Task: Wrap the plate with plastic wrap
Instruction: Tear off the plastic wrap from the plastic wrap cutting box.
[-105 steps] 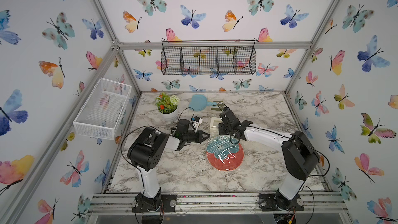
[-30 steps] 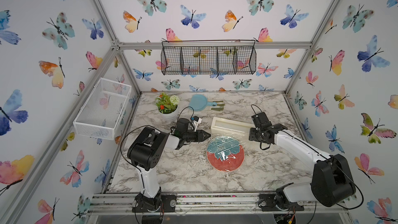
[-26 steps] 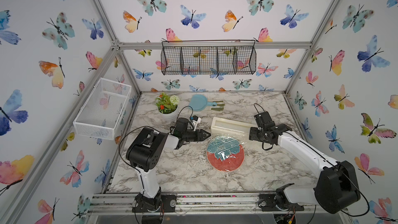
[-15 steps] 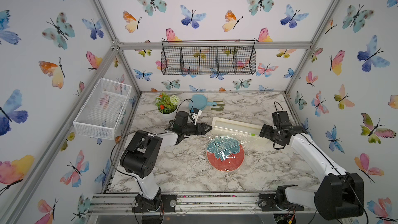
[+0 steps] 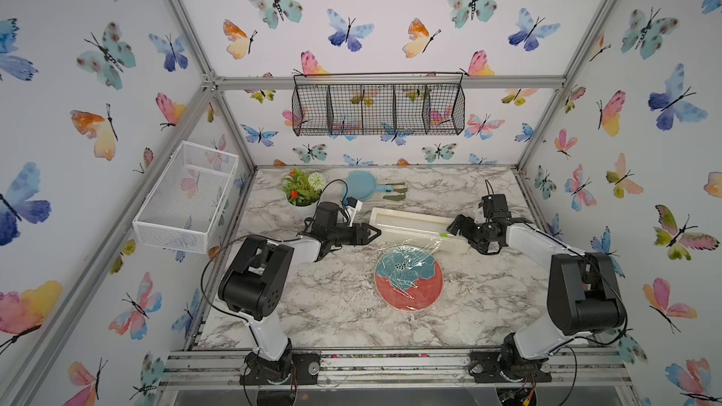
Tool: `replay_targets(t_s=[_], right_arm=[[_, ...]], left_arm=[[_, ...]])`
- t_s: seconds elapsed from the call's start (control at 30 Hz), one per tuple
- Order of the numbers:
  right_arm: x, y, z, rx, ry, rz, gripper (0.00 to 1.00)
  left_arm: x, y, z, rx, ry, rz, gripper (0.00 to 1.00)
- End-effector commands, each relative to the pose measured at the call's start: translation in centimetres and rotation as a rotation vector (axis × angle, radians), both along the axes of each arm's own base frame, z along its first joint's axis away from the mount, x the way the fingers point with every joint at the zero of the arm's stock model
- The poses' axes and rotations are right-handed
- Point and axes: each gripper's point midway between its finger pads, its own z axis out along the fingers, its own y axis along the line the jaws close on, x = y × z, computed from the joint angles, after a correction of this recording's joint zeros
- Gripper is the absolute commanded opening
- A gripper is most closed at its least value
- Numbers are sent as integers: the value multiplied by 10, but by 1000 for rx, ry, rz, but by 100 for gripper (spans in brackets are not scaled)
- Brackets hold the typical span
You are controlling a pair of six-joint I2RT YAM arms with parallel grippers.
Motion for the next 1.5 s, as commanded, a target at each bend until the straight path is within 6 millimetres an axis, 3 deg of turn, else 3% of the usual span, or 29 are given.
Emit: replay_targets(t_s=[0.0,0.2,0.4,0.47,0.57,0.73,0.83,1.07,1.23,1.47], right_arm=[[22,22,19,82,-71,46,93],[20,-10,16,-140,-39,27,93],[13,-39,33,-313,-50,-7,90],[10,-32,42,-328,-74,16,87],[5,-7,55,-373,-108,88,87],[-4,21,57,-517,-105,161,82],[-4,28,59,-570,-115,167,79],[-1,48,47,-627,-84,225,71],[0,52,41,-650,-69,239,70],[-8,46,29,-686,-36,244,66]], left_arm=[[-5,6,-12,13,30,-8,62],[-21,16,-19,51,32,4,62],[-36,8,-28,-13,93,-67,69],[-40,2,-31,-27,103,-94,70],[-43,-7,-38,-29,125,-126,70],[-46,-12,-49,-17,151,-138,68],[-46,-12,-52,-12,155,-136,58],[-46,-12,-61,9,169,-120,20],[-47,-11,-63,18,171,-113,9],[-46,-9,-64,38,171,-107,6]])
